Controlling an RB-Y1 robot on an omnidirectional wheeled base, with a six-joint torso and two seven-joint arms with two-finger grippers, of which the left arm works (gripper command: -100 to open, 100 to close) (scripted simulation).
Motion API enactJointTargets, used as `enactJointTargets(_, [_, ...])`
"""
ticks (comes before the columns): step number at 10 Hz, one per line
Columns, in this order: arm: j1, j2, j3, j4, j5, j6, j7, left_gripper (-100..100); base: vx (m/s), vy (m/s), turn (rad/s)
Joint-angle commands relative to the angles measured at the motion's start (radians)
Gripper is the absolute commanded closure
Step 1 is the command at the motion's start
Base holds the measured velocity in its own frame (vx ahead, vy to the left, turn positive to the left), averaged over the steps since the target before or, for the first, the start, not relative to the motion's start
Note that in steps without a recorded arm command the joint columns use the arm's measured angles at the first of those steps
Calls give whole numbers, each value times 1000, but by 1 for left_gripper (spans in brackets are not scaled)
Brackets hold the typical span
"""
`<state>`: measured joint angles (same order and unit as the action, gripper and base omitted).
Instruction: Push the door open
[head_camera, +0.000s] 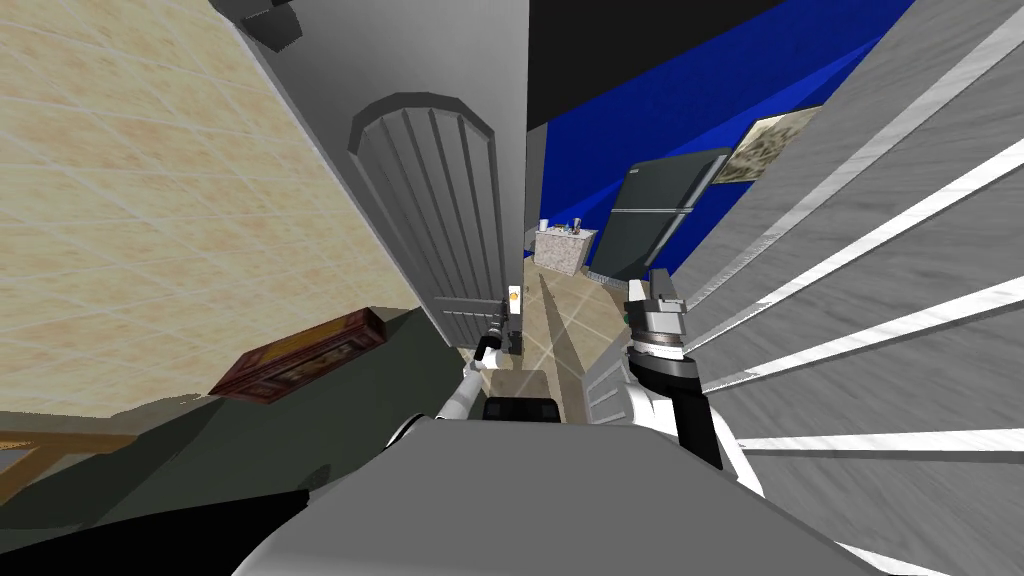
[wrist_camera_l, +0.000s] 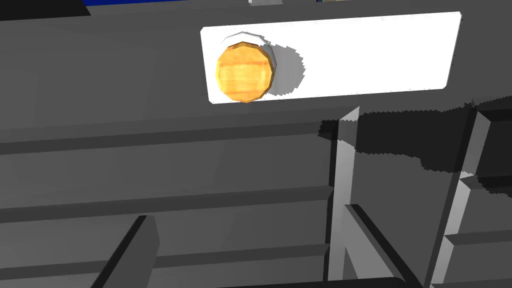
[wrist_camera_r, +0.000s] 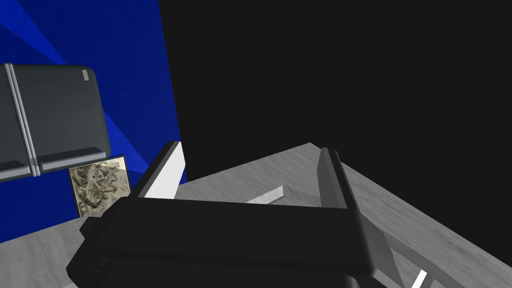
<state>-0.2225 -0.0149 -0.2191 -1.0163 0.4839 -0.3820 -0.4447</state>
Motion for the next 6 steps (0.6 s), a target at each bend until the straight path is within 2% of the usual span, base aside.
enactJointTargets(1, [14, -28, -5, -27, 14, 13, -19, -100, -163, -107, 4])
enactJointTargets(2, [5, -14, -2, -14, 10, 8, -9, -100, -69, -59, 5])
enactJointTargets(3, [5, 15, 0, -13, 10, 6, -13, -100, 70, 59, -38])
enactJointTargets(4, [5, 20, 1, -13, 9, 5, -13, -100, 152, 93, -35])
enactJointTargets(5, [4, 34, 3, -9, 8, 0, -14, -100, 206, 34, -35])
enactJointTargets(6, [3, 39, 5, -7, 7, -3, -15, -100, 258, 25, -17])
